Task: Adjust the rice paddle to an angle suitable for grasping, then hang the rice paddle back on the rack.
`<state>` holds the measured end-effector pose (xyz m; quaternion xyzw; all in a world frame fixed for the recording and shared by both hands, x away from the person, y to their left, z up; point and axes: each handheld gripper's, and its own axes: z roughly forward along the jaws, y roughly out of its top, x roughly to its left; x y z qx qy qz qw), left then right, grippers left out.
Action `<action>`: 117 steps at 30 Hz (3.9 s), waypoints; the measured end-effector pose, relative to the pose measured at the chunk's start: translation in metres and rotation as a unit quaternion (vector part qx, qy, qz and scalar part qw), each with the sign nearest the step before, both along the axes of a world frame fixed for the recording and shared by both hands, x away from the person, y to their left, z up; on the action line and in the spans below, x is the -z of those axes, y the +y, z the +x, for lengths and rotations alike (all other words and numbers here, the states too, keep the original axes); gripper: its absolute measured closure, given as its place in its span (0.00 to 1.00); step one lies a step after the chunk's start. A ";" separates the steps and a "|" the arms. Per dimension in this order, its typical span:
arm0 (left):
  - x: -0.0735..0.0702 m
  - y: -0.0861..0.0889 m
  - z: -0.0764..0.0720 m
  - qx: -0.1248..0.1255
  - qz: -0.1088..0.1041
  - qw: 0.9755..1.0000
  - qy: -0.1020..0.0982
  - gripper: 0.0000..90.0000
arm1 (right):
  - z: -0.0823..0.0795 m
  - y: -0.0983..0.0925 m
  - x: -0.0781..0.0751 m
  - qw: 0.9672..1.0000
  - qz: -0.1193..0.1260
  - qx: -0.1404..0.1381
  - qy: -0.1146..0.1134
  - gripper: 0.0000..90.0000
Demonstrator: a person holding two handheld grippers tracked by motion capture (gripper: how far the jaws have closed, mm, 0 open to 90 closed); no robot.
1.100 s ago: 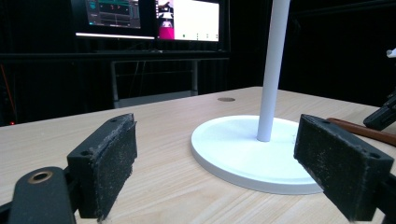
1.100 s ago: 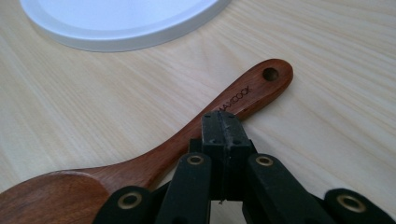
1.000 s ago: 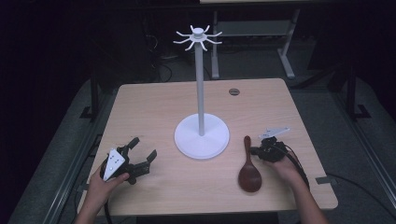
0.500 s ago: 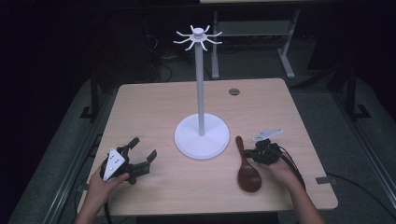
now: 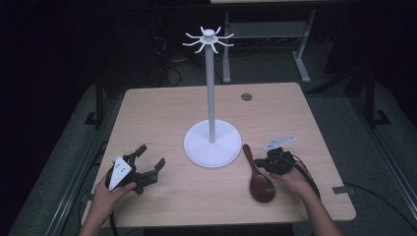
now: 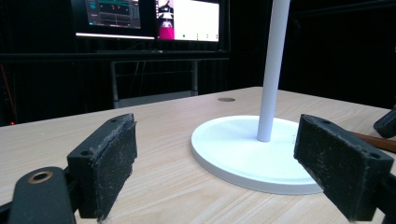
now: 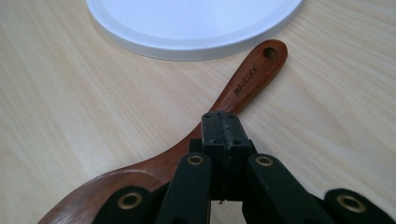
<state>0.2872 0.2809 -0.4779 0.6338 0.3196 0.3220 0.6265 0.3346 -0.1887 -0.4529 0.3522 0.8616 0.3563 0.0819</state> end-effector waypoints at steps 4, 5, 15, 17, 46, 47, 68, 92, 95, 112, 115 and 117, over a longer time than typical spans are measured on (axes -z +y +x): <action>0.000 0.000 0.000 0.000 0.000 1.000 0.000 0.14 | -0.008 0.000 -0.007 1.000 -0.003 -0.006 0.006 1.00; 0.000 0.000 0.000 0.000 0.001 1.000 0.000 0.14 | -0.011 0.001 -0.009 1.000 -0.003 -0.008 0.008 1.00; 0.000 0.000 0.000 -0.002 0.002 1.000 0.000 0.14 | -0.042 0.020 -0.014 0.999 -0.008 -0.039 0.026 1.00; 0.000 0.000 0.000 -0.003 0.000 1.000 0.000 0.14 | -0.046 0.024 -0.014 0.998 -0.012 -0.050 0.027 1.00; 0.000 0.000 0.000 -0.002 0.000 1.000 -0.001 0.14 | -0.055 0.030 0.000 0.995 -0.054 -0.063 0.058 1.00; 0.000 0.000 0.000 -0.002 0.000 1.000 -0.001 0.14 | -0.053 0.025 0.000 0.995 -0.059 -0.061 0.058 1.00; 0.000 0.000 0.000 -0.001 0.000 1.000 -0.001 0.14 | -0.038 -0.024 0.000 0.996 -0.062 0.012 0.066 1.00; 0.000 0.000 0.000 -0.001 0.004 1.000 -0.001 0.14 | -0.026 -0.042 -0.018 0.998 -0.027 0.028 0.042 0.88; 0.000 0.000 0.000 -0.001 0.003 1.000 0.000 0.14 | -0.020 -0.042 -0.023 0.998 -0.033 0.029 0.039 0.83; 0.000 0.000 0.000 -0.002 0.003 1.000 -0.001 0.14 | 0.016 -0.026 -0.038 0.992 -0.110 0.004 0.059 0.78; 0.000 0.000 0.000 -0.002 0.003 1.000 0.000 0.14 | 0.022 -0.020 -0.040 0.990 -0.125 -0.003 0.065 0.78; 0.000 0.000 0.000 -0.002 0.003 1.000 0.000 0.14 | 0.026 -0.015 -0.040 0.988 -0.139 -0.008 0.068 0.78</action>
